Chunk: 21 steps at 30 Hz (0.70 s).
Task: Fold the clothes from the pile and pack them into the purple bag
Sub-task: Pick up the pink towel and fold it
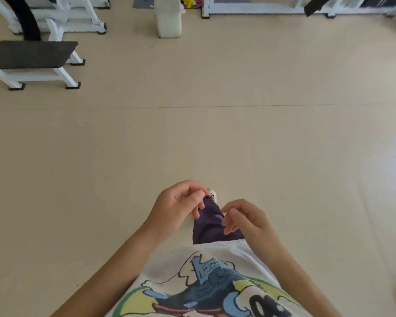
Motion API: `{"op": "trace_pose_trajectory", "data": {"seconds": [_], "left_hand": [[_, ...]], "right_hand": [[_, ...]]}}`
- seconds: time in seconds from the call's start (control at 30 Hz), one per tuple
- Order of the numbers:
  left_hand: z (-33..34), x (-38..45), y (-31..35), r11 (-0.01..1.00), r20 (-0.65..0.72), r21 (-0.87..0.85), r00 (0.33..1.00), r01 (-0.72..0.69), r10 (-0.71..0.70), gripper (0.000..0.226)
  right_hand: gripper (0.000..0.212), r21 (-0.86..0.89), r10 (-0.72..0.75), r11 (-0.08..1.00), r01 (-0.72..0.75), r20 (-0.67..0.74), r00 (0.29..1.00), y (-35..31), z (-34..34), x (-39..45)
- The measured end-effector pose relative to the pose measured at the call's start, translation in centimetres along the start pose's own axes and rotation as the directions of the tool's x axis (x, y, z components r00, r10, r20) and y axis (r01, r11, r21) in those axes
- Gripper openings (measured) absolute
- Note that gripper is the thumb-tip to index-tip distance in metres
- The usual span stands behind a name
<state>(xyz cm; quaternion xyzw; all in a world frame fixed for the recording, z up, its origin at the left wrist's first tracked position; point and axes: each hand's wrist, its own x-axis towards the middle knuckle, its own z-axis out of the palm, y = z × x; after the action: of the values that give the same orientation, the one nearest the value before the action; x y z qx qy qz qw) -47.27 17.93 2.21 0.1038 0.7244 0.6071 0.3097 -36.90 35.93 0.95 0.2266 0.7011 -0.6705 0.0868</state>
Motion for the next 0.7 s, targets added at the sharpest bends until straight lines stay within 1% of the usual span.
{"op": "trace_pose_trajectory", "data": {"seconds": [0.1, 0.2, 0.27, 0.37, 0.47, 0.57, 0.63, 0.7], "left_hand": [[-0.8, 7.3, 2.3, 0.997, -0.034, 0.035, 0.997, 0.064, -0.063, 0.018], [-2.1, 13.9, 5.1, 0.995, -0.022, 0.050, 0.997, 0.081, -0.080, 0.018], [-3.2, 17.9, 6.4, 0.993, -0.051, 0.073, 0.995, 0.089, -0.085, 0.021], [-4.7, 24.0, 7.9, 0.993, -0.114, 0.038, 0.988, 0.110, -0.105, 0.022], [-6.5, 31.2, 8.7, 0.989, -0.146, -0.014, 0.979, 0.144, -0.145, 0.025], [-8.2, 39.9, 10.0, 0.988, -0.169, -0.048, 0.973, 0.149, -0.155, 0.029], [-9.6, 46.1, 11.6, 0.988, -0.163, -0.070, 0.975, 0.139, -0.148, 0.029], [-11.0, 52.2, 14.0, 0.992, -0.126, -0.050, 0.984, 0.116, -0.122, 0.027]], "right_hand": [[0.023, 0.016, -0.006, 1.000, 0.005, 0.050, 0.999, -3.9, -2.8, 7.9], [0.023, -0.009, -0.042, 0.999, 0.044, 0.125, 0.991, -9.1, -5.1, 15.7], [0.021, -0.059, -0.068, 0.995, 0.077, 0.142, 0.988, -12.0, -6.3, 20.7], [0.020, -0.041, -0.107, 0.992, 0.116, 0.168, 0.980, -16.0, -7.9, 28.1], [0.020, 0.005, -0.138, 0.990, 0.139, 0.174, 0.975, -19.2, -9.4, 35.7], [0.020, -0.011, -0.136, 0.990, 0.140, 0.179, 0.974, -22.1, -11.1, 43.7], [0.020, -0.032, -0.119, 0.992, 0.125, 0.147, 0.982, -24.4, -12.3, 48.8], [0.021, -0.032, -0.087, 0.995, 0.091, 0.101, 0.991, -26.7, -14.0, 53.1]]}}
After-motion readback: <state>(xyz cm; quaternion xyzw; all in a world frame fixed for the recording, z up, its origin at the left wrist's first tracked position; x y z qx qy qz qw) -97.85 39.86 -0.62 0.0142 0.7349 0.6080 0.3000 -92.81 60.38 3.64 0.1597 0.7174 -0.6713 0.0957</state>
